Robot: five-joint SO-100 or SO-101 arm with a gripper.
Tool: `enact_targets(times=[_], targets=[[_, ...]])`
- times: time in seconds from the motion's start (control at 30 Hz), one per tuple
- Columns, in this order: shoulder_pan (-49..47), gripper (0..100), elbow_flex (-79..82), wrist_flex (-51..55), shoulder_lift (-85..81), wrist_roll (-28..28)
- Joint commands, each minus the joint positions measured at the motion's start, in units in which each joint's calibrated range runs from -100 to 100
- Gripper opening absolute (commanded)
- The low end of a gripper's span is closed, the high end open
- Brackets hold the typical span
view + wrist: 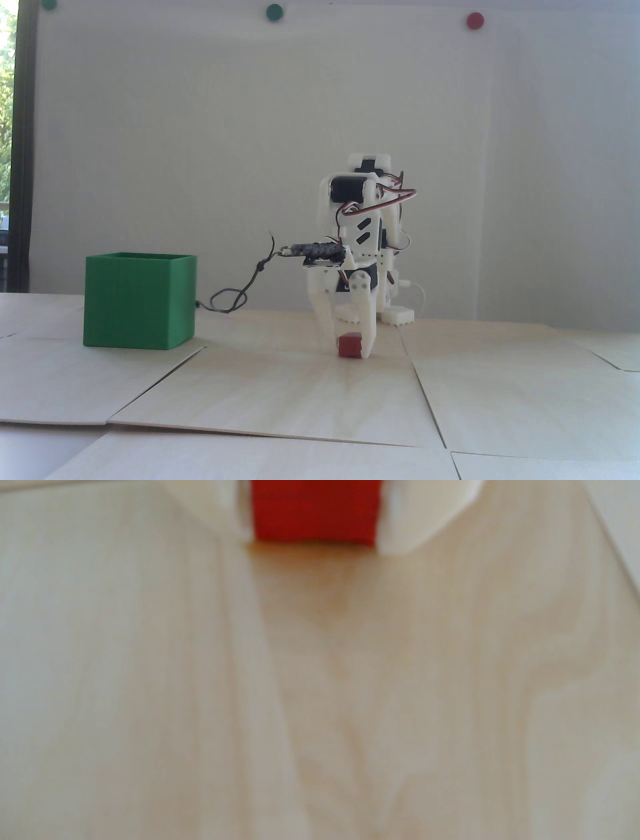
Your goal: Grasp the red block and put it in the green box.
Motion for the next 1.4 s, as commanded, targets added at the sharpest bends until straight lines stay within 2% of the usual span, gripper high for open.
enact_targets(times=[0.0,0.23,0.33,0.4,0.5,0.7,0.87,1.0,1.1,1.37], targets=[[-0.1,2,-3.5,-0.9,-1.5,-0.3],[1.2,2,-5.0,0.4,-2.0,-0.3],[1.3,2,-10.7,7.1,-2.5,-0.9],[1.0,2,-19.1,16.5,-3.6,-2.1],[0.9,2,-27.0,24.4,-4.8,-2.6],[5.5,2,-36.8,24.4,-11.6,-2.6],[13.7,2,-36.8,24.5,-21.6,1.5],[23.9,2,-36.8,24.5,-26.9,5.6],[31.3,2,-36.8,24.5,-27.9,10.1],[42.1,2,-36.9,23.9,-24.8,18.5]])
